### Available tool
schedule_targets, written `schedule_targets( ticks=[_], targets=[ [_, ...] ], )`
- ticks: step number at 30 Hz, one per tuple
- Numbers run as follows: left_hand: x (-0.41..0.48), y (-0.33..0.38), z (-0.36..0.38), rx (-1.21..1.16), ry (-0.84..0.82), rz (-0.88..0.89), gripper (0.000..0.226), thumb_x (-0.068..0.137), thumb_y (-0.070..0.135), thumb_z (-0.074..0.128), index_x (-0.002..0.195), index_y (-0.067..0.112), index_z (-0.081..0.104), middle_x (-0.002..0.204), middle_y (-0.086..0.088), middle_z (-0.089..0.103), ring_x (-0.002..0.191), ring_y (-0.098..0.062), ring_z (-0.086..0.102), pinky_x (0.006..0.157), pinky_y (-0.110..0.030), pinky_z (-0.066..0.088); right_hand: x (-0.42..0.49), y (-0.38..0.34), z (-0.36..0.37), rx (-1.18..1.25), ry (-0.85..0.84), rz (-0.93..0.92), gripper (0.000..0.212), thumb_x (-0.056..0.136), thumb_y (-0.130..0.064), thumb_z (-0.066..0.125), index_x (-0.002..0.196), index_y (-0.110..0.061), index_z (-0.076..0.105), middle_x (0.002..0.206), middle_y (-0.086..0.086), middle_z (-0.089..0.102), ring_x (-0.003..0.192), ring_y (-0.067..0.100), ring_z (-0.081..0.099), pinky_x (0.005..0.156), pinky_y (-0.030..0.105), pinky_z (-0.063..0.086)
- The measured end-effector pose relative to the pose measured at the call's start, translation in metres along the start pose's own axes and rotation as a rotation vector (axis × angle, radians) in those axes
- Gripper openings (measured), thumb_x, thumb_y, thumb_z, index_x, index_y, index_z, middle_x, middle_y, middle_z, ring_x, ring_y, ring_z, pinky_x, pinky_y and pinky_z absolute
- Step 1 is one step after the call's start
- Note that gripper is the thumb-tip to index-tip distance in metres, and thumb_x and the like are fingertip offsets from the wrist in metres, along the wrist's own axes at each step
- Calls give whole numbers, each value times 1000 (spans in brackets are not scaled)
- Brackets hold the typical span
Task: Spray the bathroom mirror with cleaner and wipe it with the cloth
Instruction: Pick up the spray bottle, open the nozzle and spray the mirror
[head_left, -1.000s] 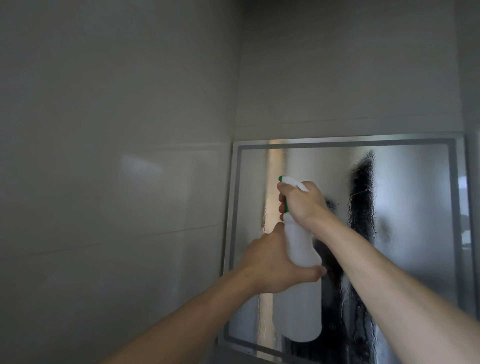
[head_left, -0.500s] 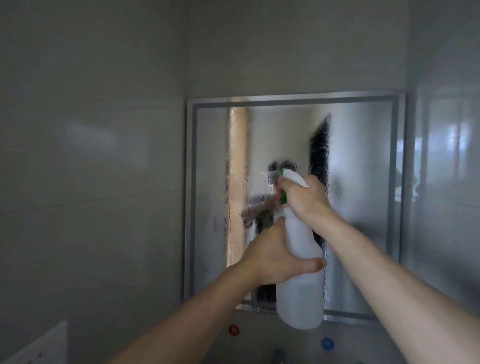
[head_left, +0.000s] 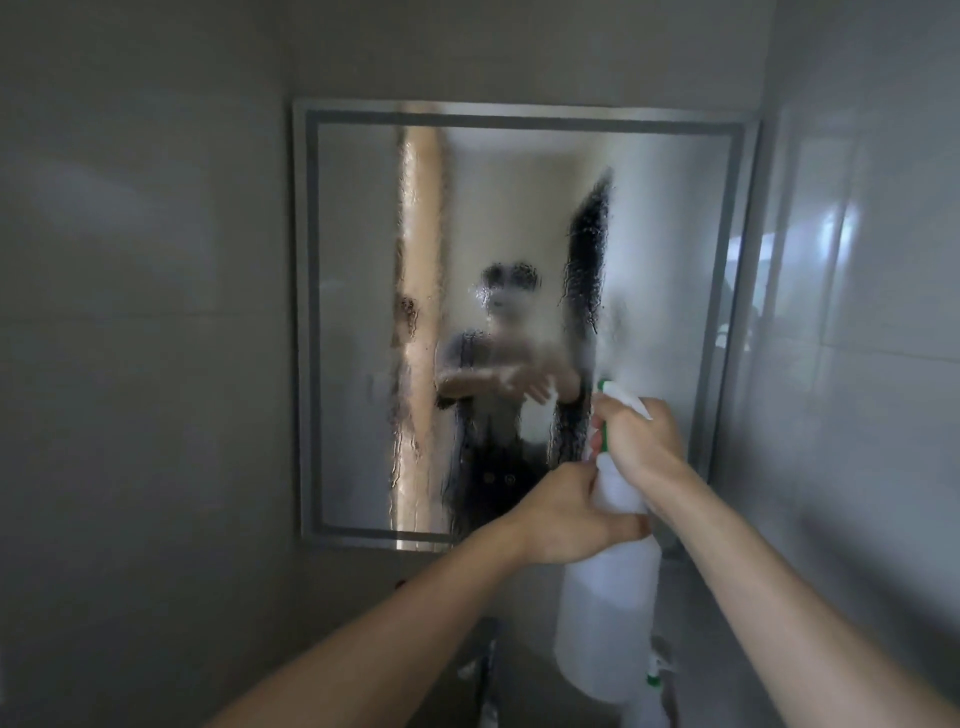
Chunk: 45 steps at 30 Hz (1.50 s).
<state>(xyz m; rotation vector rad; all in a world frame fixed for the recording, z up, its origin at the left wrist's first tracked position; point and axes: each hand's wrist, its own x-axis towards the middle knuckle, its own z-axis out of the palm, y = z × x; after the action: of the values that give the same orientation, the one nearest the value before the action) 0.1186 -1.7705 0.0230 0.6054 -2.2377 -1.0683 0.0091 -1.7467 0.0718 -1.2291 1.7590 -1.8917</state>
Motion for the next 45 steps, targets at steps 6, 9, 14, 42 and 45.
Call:
schedule_targets(
  ticks=[6, 9, 14, 42, 45],
  targets=[
    [1, -23, 27, -48, -31, -36, 36, 86, 28, 78, 119, 13, 70, 114, -3, 76, 106, -16, 73, 98, -44, 57, -7, 45, -9, 9, 33, 52, 33, 61, -48, 58, 63, -15, 64, 53, 0, 61, 51, 16, 59, 57, 30, 47],
    [-3, -36, 40, -52, -9, -40, 34, 88, 26, 77, 115, 7, 71, 113, -11, 76, 108, -23, 72, 96, -47, 57, -14, 65, -8, -42, 34, 12, 31, 79, -38, 62, 69, -9, 63, 53, -5, 59, 47, 9, 53, 48, 21, 42],
    [-6, -62, 54, -122, -21, -82, 25, 88, 11, 77, 109, -1, 71, 104, -9, 77, 93, -12, 72, 84, -36, 59, -23, 97, -9, -45, -5, 9, 35, 95, -21, 64, 64, -5, 62, 44, -9, 52, 41, 2, 48, 42, 14, 35],
    [-30, -122, 202, -169, -169, -104, 41, 85, 4, 79, 122, 9, 62, 107, 2, 72, 99, -5, 71, 89, -28, 59, -105, 241, -98, -44, 68, 210, 24, 97, -21, 67, 77, -8, 64, 61, 9, 61, 58, 16, 62, 54, 26, 49],
    [-32, -130, 227, -102, -181, -117, 40, 84, 14, 80, 120, 12, 62, 111, -2, 74, 100, -9, 72, 92, -36, 59, -117, 252, -116, -100, 107, 217, 19, 95, -12, 67, 77, -17, 64, 62, -5, 64, 53, 6, 64, 48, 19, 50]
  ],
)
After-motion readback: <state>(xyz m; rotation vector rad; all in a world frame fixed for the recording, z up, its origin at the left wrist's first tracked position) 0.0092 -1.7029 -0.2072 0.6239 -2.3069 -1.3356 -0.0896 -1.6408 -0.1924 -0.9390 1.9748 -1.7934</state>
